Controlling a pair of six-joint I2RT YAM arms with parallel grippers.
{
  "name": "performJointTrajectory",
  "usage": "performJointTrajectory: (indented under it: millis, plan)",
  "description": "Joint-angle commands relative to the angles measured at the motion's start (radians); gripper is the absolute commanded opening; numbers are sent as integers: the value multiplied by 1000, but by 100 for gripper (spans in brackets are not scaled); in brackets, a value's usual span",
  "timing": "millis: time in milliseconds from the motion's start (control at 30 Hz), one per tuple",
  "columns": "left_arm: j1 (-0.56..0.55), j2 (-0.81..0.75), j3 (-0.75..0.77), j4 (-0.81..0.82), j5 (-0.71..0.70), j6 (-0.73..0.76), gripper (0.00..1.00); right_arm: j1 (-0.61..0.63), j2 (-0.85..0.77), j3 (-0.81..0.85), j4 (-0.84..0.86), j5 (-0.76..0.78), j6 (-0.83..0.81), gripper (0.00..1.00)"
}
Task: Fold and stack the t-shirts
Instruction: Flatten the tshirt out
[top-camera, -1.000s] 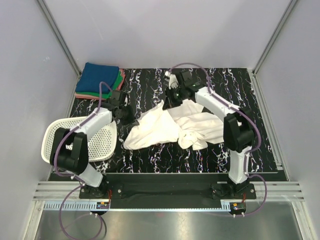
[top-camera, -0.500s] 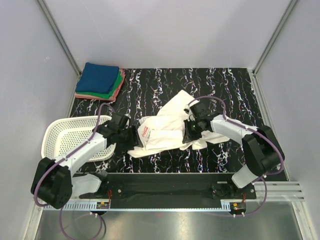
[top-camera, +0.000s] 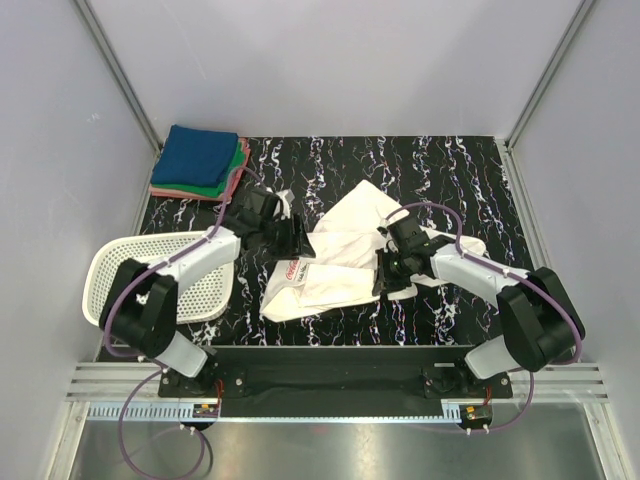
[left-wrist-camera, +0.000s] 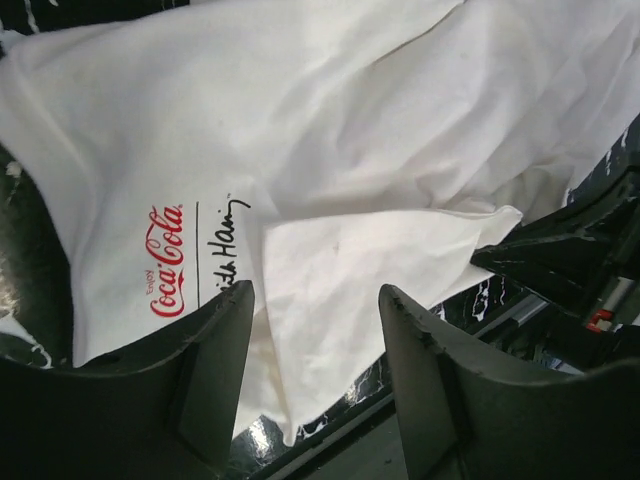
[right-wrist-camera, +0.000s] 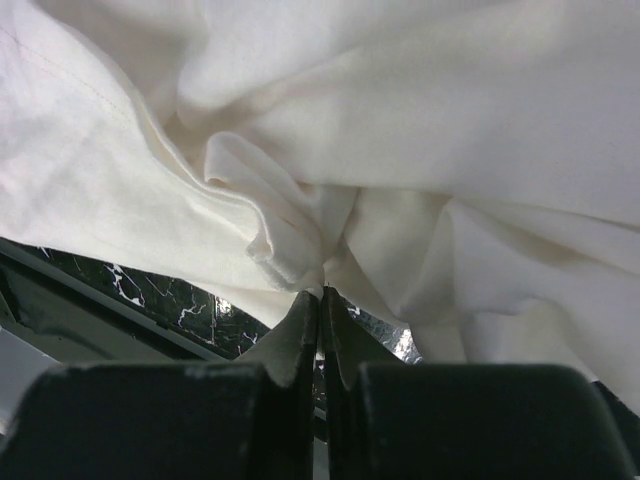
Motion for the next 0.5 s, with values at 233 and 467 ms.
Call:
performJointTrajectory:
  millis: [233,467]
  plan:
    - [-28,99,-140,342,166,96,55,5,-45,-7,41,-15,-3,6]
    - [-28,144,-160,359,101,96,52,5,-65,-15,47,-34,-7,7]
